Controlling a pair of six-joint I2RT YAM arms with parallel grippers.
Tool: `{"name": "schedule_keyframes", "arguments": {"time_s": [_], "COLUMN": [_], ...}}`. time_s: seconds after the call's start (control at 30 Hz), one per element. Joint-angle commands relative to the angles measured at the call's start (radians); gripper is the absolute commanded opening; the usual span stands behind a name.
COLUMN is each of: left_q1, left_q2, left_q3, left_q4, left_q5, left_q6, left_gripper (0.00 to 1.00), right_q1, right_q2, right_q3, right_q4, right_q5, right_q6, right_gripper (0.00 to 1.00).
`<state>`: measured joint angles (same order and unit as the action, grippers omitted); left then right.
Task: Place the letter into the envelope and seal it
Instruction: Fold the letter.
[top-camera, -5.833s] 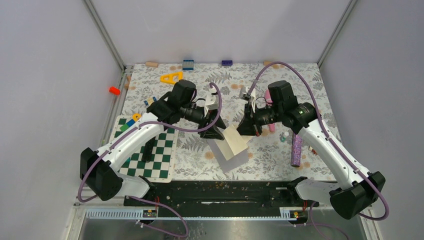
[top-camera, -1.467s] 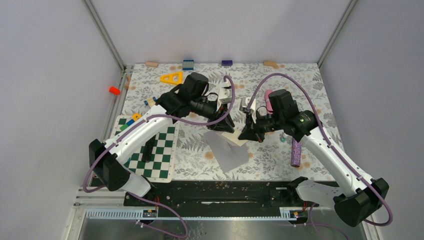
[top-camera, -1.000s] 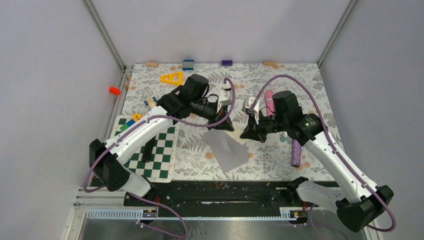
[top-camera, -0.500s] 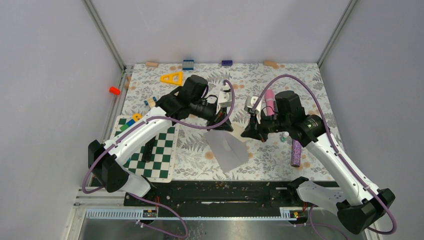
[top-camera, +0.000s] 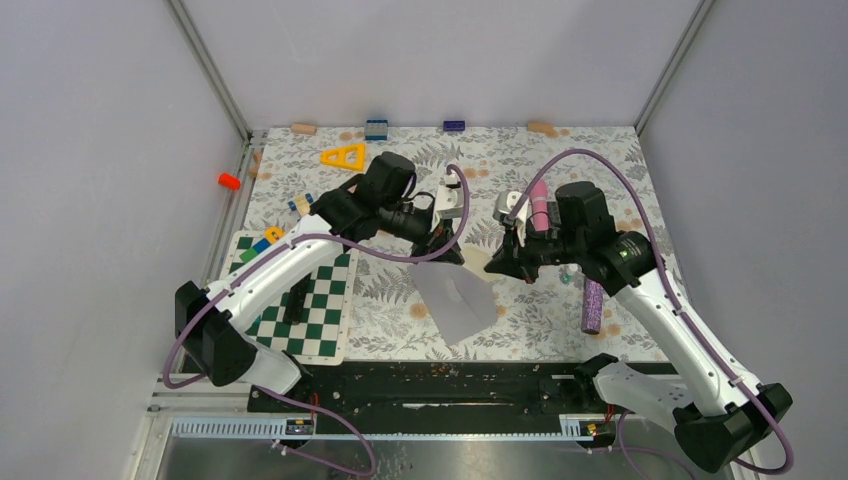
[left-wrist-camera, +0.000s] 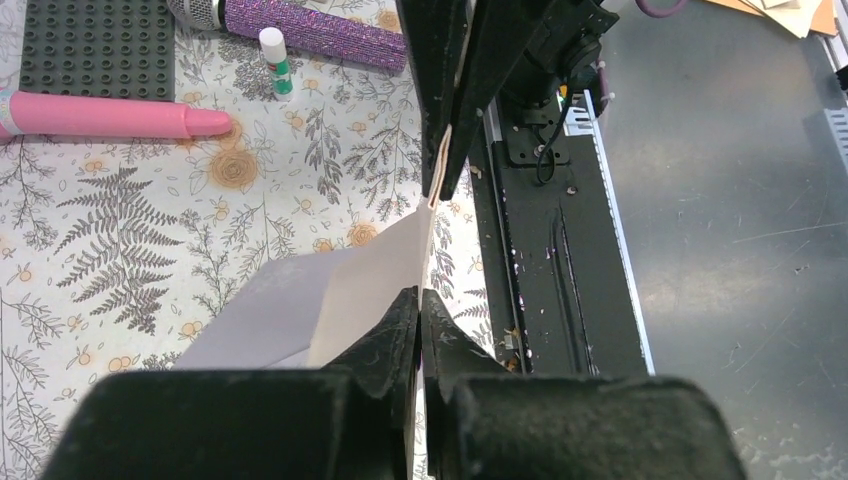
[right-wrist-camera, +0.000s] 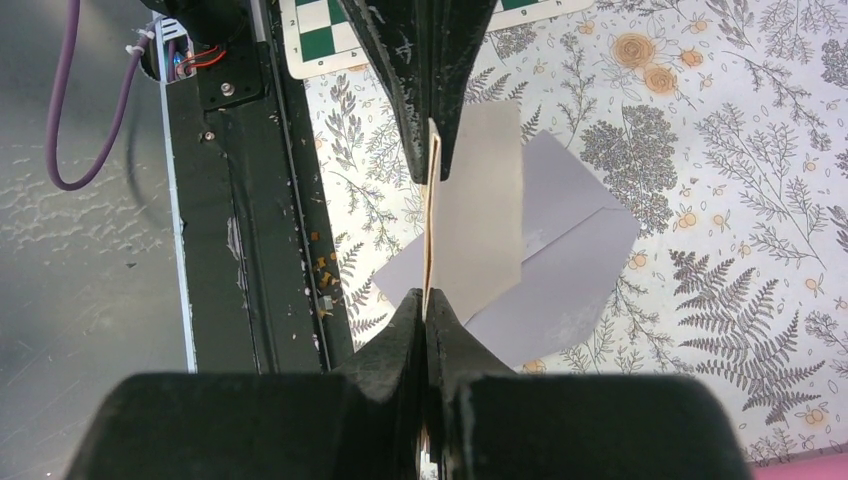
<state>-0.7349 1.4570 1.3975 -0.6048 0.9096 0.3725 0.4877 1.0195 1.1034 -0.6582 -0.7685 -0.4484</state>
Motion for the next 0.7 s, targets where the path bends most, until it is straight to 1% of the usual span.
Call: {"name": "schedule_keyframes", "arguments": {"time_s": [0.0,0.03,0.07,0.1,0.13,0.2,0.23,0.27,0.3,0.33,0.4,0.43,0.47,0.5,0.53,0.6,0.63,0.67], "left_q1": [0.002,0.003,0.003,0.003,0.003,0.003,0.004,0.004,0.004,0.004,0.003,0.003,0.004,0.005,0.006,0.008,0.008,0.008], "left_q2": [-0.037,-0.036,-0.036,-0.037,-0.038,-0.041,-0.042,-0.043,-0.043,-0.044,-0.049,-0.050,-0.050,-0.050,-0.052,-0.054,-0.055,-0.055], "left_q3": [-0.002,-0.001,0.001,0.003,0.002,-0.001,-0.002,-0.002,-0.001,-0.002,-0.008,-0.007,-0.006,-0.006,-0.007,-0.011,-0.014,-0.015], "left_q4": [-0.018,-0.019,-0.024,-0.030,-0.033,-0.038,-0.038,-0.040,-0.044,-0.049,-0.053,-0.054,-0.054,-0.057,-0.061,-0.064,-0.065,-0.065], "left_q5": [-0.008,-0.012,-0.014,-0.015,-0.016,-0.014,-0.018,-0.022,-0.023,-0.022,-0.014,-0.015,-0.021,-0.025,-0.026,-0.024,-0.026,-0.028], "left_q6": [0.035,0.034,0.039,0.044,0.045,0.053,0.054,0.055,0.061,0.065,0.075,0.075,0.073,0.075,0.081,0.087,0.088,0.088], "left_gripper": [0.06,0.19,0.19,0.04,0.00,0.00,0.10,0.13,0.05,0.00,0.00,0.03,0.08,0.05,0.00,0.00,0.08,0.18], "right_q1": [-0.014,-0.016,-0.018,-0.020,-0.022,-0.028,-0.031,-0.033,-0.035,-0.036,-0.040,-0.042,-0.044,-0.045,-0.046,-0.050,-0.051,-0.052], "right_q2": [-0.025,-0.027,-0.030,-0.033,-0.037,-0.045,-0.049,-0.051,-0.054,-0.055,-0.056,-0.057,-0.057,-0.058,-0.060,-0.062,-0.066,-0.068], "right_q3": [0.015,0.016,0.018,0.019,0.019,0.020,0.019,0.019,0.019,0.019,0.019,0.021,0.022,0.022,0.022,0.022,0.023,0.024], "right_q4": [0.035,0.035,0.035,0.035,0.035,0.041,0.042,0.044,0.046,0.047,0.051,0.051,0.051,0.051,0.051,0.053,0.055,0.055], "right_q5": [-0.003,-0.001,0.003,0.007,0.010,0.016,0.018,0.020,0.021,0.023,0.029,0.030,0.032,0.034,0.036,0.042,0.044,0.046], "right_q6": [0.010,0.010,0.010,0.010,0.011,0.013,0.014,0.013,0.014,0.015,0.016,0.016,0.016,0.016,0.016,0.016,0.016,0.016], "right_gripper": [0.00,0.00,0.00,0.00,0.00,0.00,0.00,0.00,0.00,0.00,0.00,0.00,0.00,0.00,0.00,0.00,0.00,0.00]}}
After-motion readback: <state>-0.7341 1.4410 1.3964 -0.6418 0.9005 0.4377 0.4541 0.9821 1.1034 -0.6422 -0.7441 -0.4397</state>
